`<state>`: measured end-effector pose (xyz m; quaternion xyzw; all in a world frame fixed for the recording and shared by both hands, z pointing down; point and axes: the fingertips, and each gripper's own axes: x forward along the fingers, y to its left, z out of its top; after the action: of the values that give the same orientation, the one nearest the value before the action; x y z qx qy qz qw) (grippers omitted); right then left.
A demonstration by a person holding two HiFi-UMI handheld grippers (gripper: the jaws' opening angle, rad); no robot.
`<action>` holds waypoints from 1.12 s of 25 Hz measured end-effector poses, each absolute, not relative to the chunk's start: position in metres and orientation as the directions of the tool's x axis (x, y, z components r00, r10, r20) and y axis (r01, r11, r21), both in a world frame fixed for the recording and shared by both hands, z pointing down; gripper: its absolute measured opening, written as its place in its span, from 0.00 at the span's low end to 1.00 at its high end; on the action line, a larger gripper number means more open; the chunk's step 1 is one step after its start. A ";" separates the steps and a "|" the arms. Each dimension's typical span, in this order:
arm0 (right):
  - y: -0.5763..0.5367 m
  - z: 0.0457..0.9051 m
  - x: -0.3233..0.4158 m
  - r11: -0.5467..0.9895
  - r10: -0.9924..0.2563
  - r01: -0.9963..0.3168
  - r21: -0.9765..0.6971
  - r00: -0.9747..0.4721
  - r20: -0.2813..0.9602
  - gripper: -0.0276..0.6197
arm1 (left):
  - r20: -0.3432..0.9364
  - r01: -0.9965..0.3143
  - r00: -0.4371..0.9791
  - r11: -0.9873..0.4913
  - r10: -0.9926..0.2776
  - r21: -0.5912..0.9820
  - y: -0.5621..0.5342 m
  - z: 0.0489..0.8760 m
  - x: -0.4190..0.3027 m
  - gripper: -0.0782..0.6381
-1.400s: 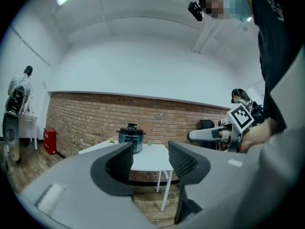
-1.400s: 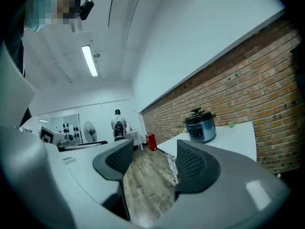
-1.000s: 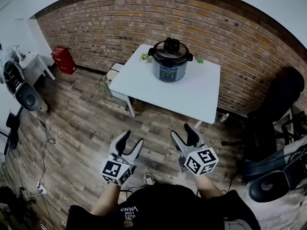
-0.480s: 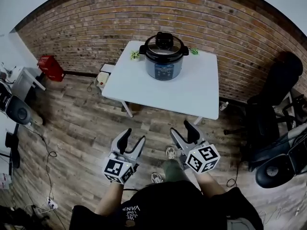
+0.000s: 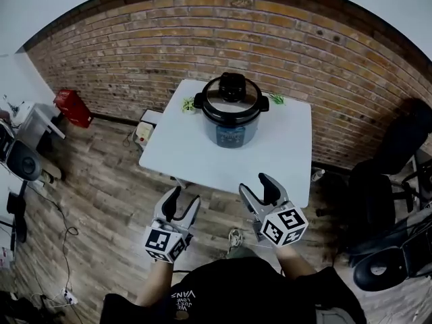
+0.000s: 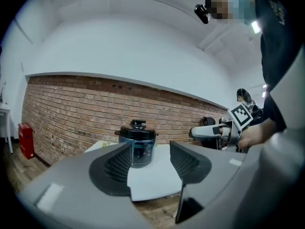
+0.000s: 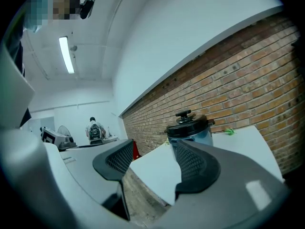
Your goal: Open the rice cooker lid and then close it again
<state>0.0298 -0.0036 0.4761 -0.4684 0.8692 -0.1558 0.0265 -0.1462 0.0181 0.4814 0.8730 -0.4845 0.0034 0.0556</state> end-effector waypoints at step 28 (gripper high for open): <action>-0.177 0.462 0.051 0.363 -0.907 -0.874 -0.324 -0.411 0.092 0.47 | 0.056 -0.722 0.692 -0.690 -0.720 0.058 -0.227 0.458 -0.115 0.42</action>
<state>0.0507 -0.1766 0.4617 -0.5404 0.8239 -0.1630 0.0513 -0.1149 -0.2266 0.4581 0.9190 -0.3922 0.0143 0.0378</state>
